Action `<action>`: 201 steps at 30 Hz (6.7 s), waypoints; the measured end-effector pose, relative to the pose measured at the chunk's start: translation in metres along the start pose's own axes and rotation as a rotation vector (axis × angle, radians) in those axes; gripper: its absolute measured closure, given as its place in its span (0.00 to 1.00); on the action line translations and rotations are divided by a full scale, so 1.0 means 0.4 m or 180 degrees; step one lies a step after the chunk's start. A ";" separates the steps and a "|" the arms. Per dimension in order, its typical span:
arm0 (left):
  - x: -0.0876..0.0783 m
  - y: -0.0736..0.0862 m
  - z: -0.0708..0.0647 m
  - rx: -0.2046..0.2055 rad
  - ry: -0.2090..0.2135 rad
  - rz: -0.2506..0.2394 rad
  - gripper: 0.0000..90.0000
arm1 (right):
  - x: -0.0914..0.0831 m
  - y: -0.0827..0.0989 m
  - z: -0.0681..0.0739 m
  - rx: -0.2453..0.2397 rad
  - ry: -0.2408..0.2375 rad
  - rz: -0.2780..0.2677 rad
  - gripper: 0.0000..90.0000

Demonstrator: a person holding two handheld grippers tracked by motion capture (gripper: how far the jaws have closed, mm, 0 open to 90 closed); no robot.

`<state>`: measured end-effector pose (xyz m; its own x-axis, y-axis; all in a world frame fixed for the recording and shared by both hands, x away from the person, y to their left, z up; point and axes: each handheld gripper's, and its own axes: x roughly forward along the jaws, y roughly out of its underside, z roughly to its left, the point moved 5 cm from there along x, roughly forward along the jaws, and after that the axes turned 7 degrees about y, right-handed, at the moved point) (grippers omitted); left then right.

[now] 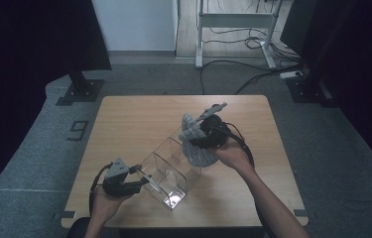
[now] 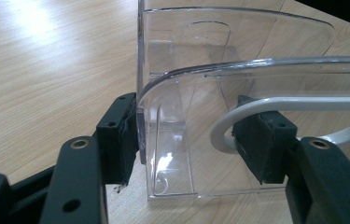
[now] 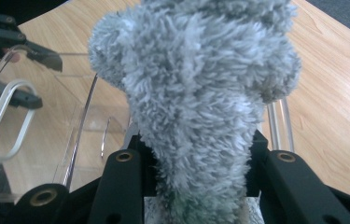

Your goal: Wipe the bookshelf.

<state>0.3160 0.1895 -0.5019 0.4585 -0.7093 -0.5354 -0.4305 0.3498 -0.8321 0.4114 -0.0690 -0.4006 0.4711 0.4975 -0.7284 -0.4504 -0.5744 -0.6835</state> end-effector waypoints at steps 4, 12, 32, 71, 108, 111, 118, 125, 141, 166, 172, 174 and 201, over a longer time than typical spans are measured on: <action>0.000 0.000 0.000 -0.0001 0.0001 0.0000 0.46 | 0.036 -0.029 0.010 -0.0023 -0.0009 0.0011 0.69; 0.000 -0.001 0.000 0.0001 -0.0011 0.0006 0.46 | 0.102 -0.058 0.029 -0.0079 0.0000 0.0081 0.69; 0.001 -0.002 -0.002 -0.0036 -0.0044 0.0029 0.47 | 0.202 -0.060 0.056 -0.0184 0.0102 0.0287 0.70; 0.002 -0.002 -0.002 -0.0083 -0.0056 0.0040 0.46 | 0.059 0.116 0.039 -0.0115 -0.0008 0.0165 0.69; 0.002 -0.002 -0.003 -0.0087 -0.0064 0.0034 0.46 | 0.088 0.268 0.035 0.0016 0.0003 0.0201 0.69; 0.002 -0.002 -0.003 -0.0086 -0.0065 0.0034 0.46 | 0.095 0.275 0.035 0.0035 -0.0010 0.0215 0.69; 0.002 -0.001 -0.003 -0.0086 -0.0064 0.0033 0.46 | 0.120 0.296 0.038 0.0046 0.0011 0.0262 0.70; 0.002 -0.001 -0.003 -0.0085 -0.0064 0.0033 0.46 | 0.148 0.325 0.038 -0.0004 0.0062 0.0376 0.70; 0.002 -0.002 -0.003 -0.0054 -0.0069 0.0023 0.46 | 0.191 0.364 0.042 0.0049 0.0072 0.0475 0.69; -0.009 -0.002 0.001 0.0035 0.0009 0.0016 0.46 | 0.025 0.348 0.046 0.0110 0.0007 0.0204 0.70; -0.009 -0.002 0.000 0.0033 0.0000 0.0018 0.47 | -0.018 0.330 0.050 0.0109 -0.0010 0.0172 0.70; -0.009 -0.001 0.000 0.0030 -0.0001 0.0017 0.47 | -0.032 0.321 0.054 0.0076 -0.0011 0.0181 0.70; -0.006 -0.001 0.000 0.0010 0.0002 0.0013 0.47 | -0.047 0.060 0.124 -0.0156 -0.0369 0.0018 0.69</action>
<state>0.3151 0.1914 -0.5004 0.4562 -0.7083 -0.5387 -0.4299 0.3546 -0.8303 0.3542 -0.0598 -0.4057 0.3765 0.5643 -0.7347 -0.4137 -0.6072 -0.6783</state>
